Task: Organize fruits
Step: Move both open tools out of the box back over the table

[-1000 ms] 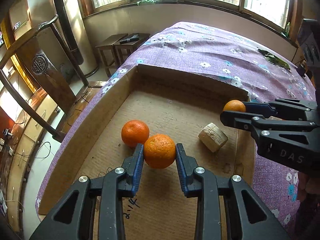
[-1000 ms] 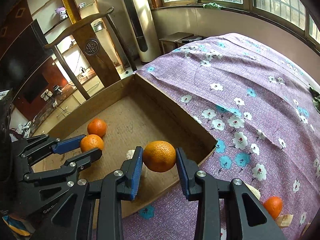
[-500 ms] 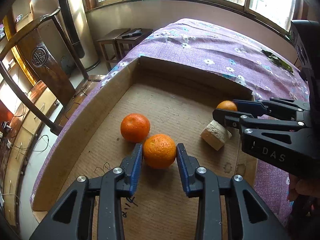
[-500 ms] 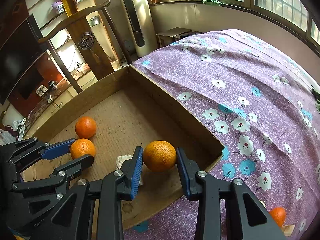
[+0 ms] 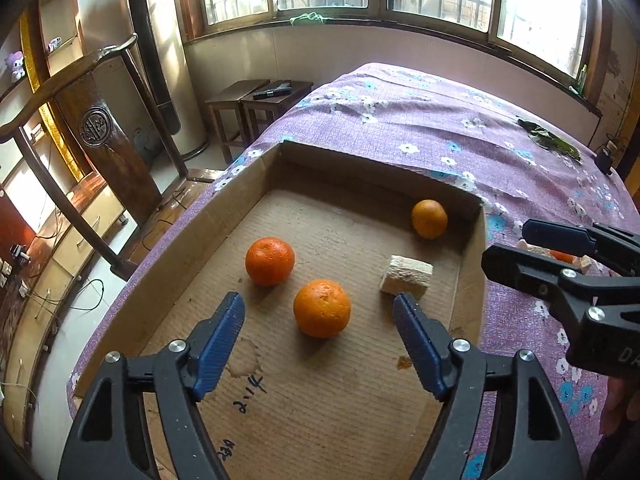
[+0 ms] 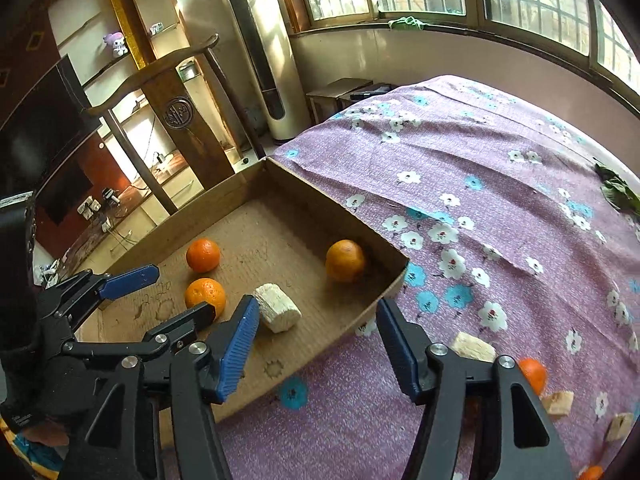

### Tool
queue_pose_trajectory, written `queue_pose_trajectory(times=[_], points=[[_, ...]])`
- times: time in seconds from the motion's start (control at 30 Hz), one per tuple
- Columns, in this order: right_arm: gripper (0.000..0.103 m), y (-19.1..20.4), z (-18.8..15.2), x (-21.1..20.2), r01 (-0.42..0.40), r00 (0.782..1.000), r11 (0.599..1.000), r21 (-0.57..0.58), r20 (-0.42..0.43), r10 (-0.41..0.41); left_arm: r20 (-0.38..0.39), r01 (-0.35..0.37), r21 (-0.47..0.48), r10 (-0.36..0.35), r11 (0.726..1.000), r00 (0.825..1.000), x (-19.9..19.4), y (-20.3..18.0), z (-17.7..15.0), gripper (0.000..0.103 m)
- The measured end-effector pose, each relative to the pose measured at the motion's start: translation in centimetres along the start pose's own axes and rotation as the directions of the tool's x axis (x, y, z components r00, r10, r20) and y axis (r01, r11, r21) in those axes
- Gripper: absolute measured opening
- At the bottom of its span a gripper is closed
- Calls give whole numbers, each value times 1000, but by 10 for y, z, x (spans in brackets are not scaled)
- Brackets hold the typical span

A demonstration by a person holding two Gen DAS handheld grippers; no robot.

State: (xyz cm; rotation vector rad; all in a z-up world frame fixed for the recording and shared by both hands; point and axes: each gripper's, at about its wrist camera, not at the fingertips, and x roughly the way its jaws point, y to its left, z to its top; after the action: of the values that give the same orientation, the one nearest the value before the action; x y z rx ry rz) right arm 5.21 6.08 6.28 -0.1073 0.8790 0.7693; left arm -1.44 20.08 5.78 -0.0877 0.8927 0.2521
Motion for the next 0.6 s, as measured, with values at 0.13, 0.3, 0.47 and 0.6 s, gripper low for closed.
queue_pose_trajectory(times=[0.13, 0.3, 0.47, 0.6], points=[[77, -11, -18, -30, 31, 999, 999, 28, 30, -31, 33, 17, 13, -17, 1000, 999, -14, -16, -3, 82], [80, -32, -47, -63, 76, 996, 994, 76, 36, -79, 51, 61, 42, -63, 997, 997, -29, -41, -11, 82], [83, -57, -80, -96, 123, 991, 983, 137, 35, -128, 51, 110, 83, -114, 990, 992, -38, -70, -18, 82], [85, -78, -106, -122, 173, 983, 968, 181, 27, -180, 39, 148, 110, -153, 983, 987, -42, -92, -22, 82]])
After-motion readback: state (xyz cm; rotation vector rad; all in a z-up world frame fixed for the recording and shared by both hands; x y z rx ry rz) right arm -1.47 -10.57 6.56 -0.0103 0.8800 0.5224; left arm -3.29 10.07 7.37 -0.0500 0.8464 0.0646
